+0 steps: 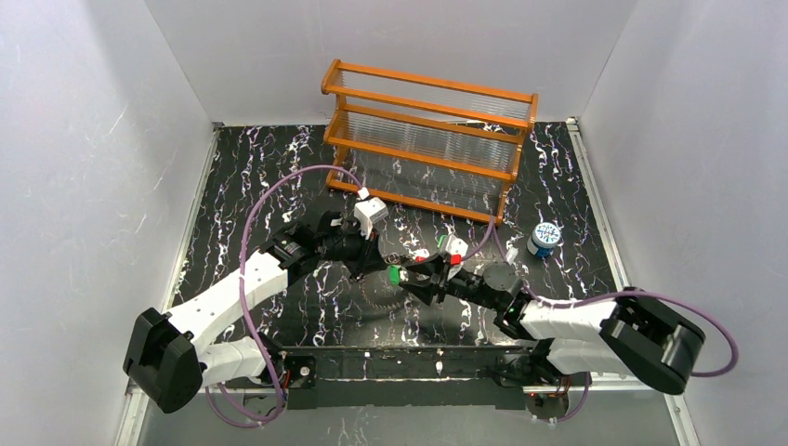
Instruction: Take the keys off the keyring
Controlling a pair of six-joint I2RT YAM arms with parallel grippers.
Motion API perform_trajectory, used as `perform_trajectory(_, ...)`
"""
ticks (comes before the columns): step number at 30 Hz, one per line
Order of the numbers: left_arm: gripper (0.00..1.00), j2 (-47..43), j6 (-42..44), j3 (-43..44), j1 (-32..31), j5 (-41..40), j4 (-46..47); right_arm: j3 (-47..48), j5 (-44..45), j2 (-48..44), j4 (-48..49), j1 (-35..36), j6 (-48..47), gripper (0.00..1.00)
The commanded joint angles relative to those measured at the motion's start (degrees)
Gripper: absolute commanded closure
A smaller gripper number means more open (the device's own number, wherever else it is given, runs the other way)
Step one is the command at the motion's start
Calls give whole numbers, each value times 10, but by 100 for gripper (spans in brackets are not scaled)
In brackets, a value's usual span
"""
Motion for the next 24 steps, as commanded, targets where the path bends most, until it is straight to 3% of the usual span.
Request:
perform_trajectory(1, 100, -21, -18, -5, -2, 8, 20, 1, 49, 61, 159, 24, 22, 47)
perform_trajectory(4, 100, -21, -21, -6, -2, 9, 23, 2, 49, 101, 221, 25, 30, 47)
perform_trajectory(13, 100, -24, -33, -9, -2, 24, 39, 22, 61, 187, 287, 26, 43, 47)
perform_trajectory(24, 100, -22, -57, -12, 2, 28, 54, 42, 154, 273, 345, 68, -17, 43)
